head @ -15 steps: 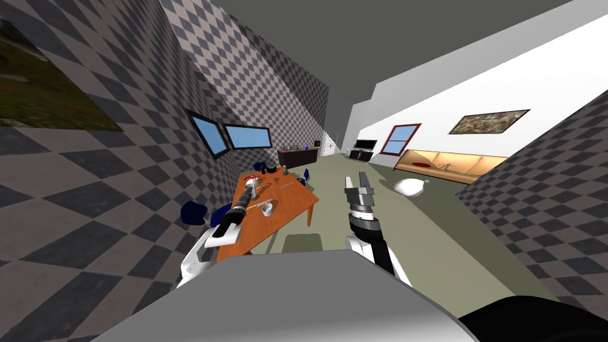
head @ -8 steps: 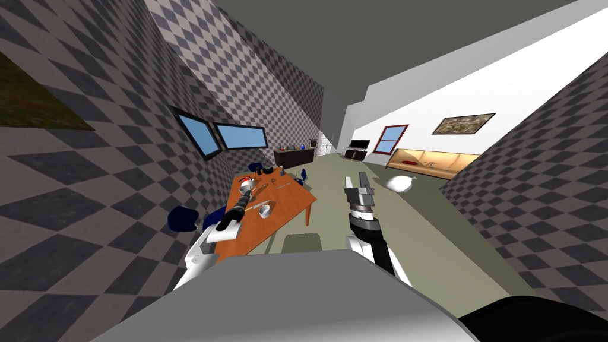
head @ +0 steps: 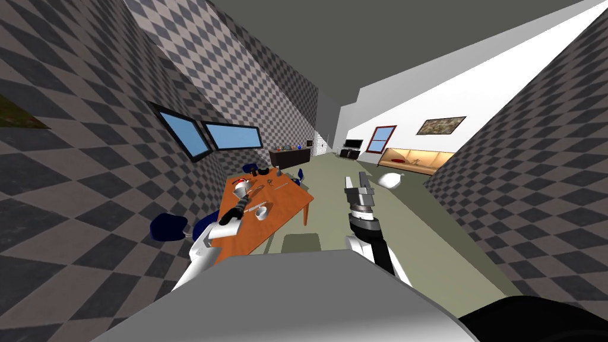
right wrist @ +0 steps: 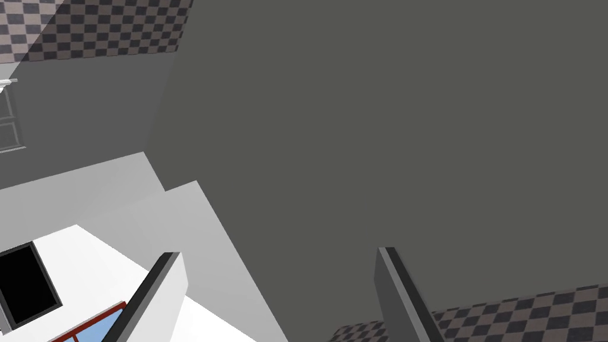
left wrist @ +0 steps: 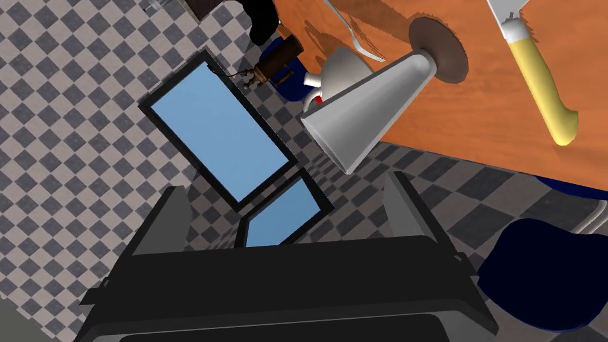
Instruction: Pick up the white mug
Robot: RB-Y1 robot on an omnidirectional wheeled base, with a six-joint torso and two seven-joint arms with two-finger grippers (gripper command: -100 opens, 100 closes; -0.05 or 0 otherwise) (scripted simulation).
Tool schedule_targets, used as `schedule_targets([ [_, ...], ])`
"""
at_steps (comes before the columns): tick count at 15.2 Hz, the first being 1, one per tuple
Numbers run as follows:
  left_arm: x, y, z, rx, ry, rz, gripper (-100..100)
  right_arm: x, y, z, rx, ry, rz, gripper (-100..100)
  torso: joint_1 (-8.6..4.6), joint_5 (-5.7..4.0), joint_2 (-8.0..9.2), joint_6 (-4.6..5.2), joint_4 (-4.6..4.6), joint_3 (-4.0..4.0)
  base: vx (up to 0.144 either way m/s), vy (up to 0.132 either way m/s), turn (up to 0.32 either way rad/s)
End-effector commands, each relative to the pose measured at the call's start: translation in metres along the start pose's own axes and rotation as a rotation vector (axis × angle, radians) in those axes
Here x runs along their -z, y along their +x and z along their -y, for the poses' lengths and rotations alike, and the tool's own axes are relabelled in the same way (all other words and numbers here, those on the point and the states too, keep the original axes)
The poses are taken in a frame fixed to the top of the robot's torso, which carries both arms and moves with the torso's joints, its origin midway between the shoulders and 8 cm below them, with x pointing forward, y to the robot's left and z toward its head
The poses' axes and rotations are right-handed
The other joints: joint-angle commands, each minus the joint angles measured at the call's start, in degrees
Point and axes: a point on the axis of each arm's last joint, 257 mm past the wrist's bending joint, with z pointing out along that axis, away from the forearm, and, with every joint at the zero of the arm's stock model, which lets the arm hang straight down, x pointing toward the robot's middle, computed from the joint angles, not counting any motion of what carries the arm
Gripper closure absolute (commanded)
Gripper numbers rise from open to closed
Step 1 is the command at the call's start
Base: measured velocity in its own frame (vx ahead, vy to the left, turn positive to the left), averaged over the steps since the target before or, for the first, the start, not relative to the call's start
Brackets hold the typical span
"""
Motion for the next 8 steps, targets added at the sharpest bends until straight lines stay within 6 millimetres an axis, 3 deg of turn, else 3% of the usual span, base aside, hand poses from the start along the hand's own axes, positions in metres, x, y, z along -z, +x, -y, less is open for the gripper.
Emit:
schedule_targets([
  [1,-0.009,-0.004,-0.017,-0.002,-0.066,0.001,-100,0.000,0.000,0.000,0.000,0.000,0.000,0,0.00,0.00,0.00,0.00,0.00,0.00,-0.005,0.011,-0.122],
  [8,-0.018,-0.004,-0.066,-0.001,-0.244,-0.017,-100,0.000,0.000,0.000,0.000,0.000,0.000,0,0.00,0.00,-0.01,0.03,0.00,-0.01,-0.004,0.012,-0.110],
])
